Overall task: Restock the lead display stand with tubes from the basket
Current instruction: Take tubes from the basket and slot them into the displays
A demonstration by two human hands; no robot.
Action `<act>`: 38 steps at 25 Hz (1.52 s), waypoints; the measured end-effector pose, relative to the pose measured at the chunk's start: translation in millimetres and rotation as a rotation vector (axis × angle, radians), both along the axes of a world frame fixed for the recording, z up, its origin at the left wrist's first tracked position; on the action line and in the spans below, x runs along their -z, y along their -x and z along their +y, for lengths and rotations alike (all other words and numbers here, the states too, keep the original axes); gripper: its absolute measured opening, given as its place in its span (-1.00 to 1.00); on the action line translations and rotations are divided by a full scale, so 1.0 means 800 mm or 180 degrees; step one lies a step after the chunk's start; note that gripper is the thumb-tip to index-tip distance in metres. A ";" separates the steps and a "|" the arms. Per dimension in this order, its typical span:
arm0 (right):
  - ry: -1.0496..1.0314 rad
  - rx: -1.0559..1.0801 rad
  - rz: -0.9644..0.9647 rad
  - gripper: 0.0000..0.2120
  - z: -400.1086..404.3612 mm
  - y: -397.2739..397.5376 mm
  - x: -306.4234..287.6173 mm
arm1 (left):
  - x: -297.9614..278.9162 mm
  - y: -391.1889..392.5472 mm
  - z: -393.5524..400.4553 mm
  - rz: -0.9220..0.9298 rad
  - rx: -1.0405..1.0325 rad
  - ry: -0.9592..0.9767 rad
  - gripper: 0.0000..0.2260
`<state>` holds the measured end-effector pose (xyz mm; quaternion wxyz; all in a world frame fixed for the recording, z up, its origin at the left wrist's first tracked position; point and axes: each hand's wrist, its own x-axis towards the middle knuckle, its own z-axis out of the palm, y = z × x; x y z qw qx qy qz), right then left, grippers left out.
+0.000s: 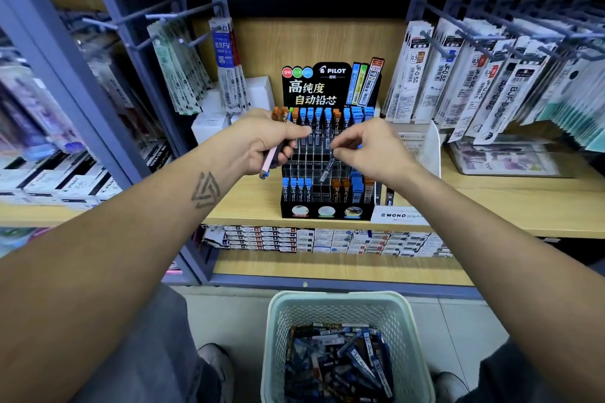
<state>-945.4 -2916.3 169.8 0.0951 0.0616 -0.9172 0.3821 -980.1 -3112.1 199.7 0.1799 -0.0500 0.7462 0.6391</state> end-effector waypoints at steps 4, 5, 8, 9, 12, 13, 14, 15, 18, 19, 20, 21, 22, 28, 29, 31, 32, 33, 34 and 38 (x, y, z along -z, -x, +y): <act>-0.0432 -0.0070 -0.0018 -0.86 -0.014 0.003 0.012 | 0.000 0.001 0.003 -0.0036 0.0120 -0.0103 -0.79; -0.0493 -0.0112 -0.0033 -0.86 -0.017 0.003 0.014 | -0.001 0.000 0.004 -0.0032 0.0111 -0.0140 -0.80; -0.0892 -0.0154 -0.0001 -0.88 -0.026 0.004 0.020 | -0.003 -0.001 0.007 -0.0023 0.0040 -0.0335 -0.81; -0.1002 -0.0152 0.0006 -0.89 -0.029 0.004 0.021 | -0.003 -0.001 0.008 -0.0014 0.0015 -0.0414 -0.78; -0.1243 -0.0196 -0.0058 -0.91 -0.038 0.006 0.029 | -0.001 0.001 0.007 0.0019 0.0023 -0.0501 -0.65; -0.1321 -0.0221 -0.0070 -0.92 -0.040 0.007 0.032 | -0.001 0.001 0.008 0.0046 0.0048 -0.0481 -0.68; -0.1385 -0.0243 -0.0080 -0.92 -0.043 0.008 0.035 | -0.002 -0.001 0.009 0.0077 0.0074 -0.0451 -0.73; -0.1438 -0.0258 -0.0081 -0.93 -0.045 0.008 0.037 | -0.002 -0.002 0.011 0.0099 0.0093 -0.0423 -0.78; -0.1621 -0.0265 0.0015 -0.94 -0.048 0.008 0.040 | 0.000 -0.003 0.013 0.0115 0.0133 -0.0372 -0.84; -0.1664 -0.0263 0.0056 -0.94 -0.048 0.007 0.042 | 0.001 -0.002 0.014 0.0110 0.0137 -0.0358 -0.84; -0.1703 -0.0259 0.0078 -0.94 -0.048 0.007 0.042 | 0.001 -0.001 0.014 0.0113 0.0136 -0.0344 -0.84; -0.1743 -0.0260 0.0085 -0.94 -0.049 0.006 0.042 | 0.002 -0.001 0.015 0.0118 0.0131 -0.0330 -0.84; -0.1791 -0.0265 0.0089 -0.94 -0.049 0.006 0.043 | 0.003 0.000 0.015 0.0125 0.0126 -0.0319 -0.83; -0.1245 -0.0220 0.0433 -0.84 -0.051 0.005 0.032 | 0.011 0.006 0.021 -0.0030 -0.0199 -0.0609 -0.74; -0.0613 -0.0269 0.0298 -0.83 -0.053 0.004 0.026 | 0.012 0.009 0.021 -0.0069 -0.0310 -0.0715 -0.76; 0.0754 -0.0591 -0.0331 -0.75 -0.053 -0.007 0.015 | 0.013 0.015 0.020 -0.0181 -0.0558 -0.0947 -0.83; 0.1190 -0.0757 -0.0558 -0.62 -0.051 -0.013 0.014 | 0.013 0.017 0.021 -0.0263 -0.0636 -0.1068 -0.85; 0.1338 -0.0873 -0.0630 -0.50 -0.049 -0.018 0.013 | 0.014 0.018 0.021 -0.0360 -0.0669 -0.1159 -0.85; 0.1313 -0.0933 -0.0590 -0.42 -0.048 -0.021 0.014 | 0.016 0.018 0.023 -0.0465 -0.0660 -0.1225 -0.84; 0.1001 -0.0738 -0.0229 -0.37 -0.048 -0.021 0.018 | 0.020 0.013 0.032 -0.0696 -0.0506 -0.1309 -0.84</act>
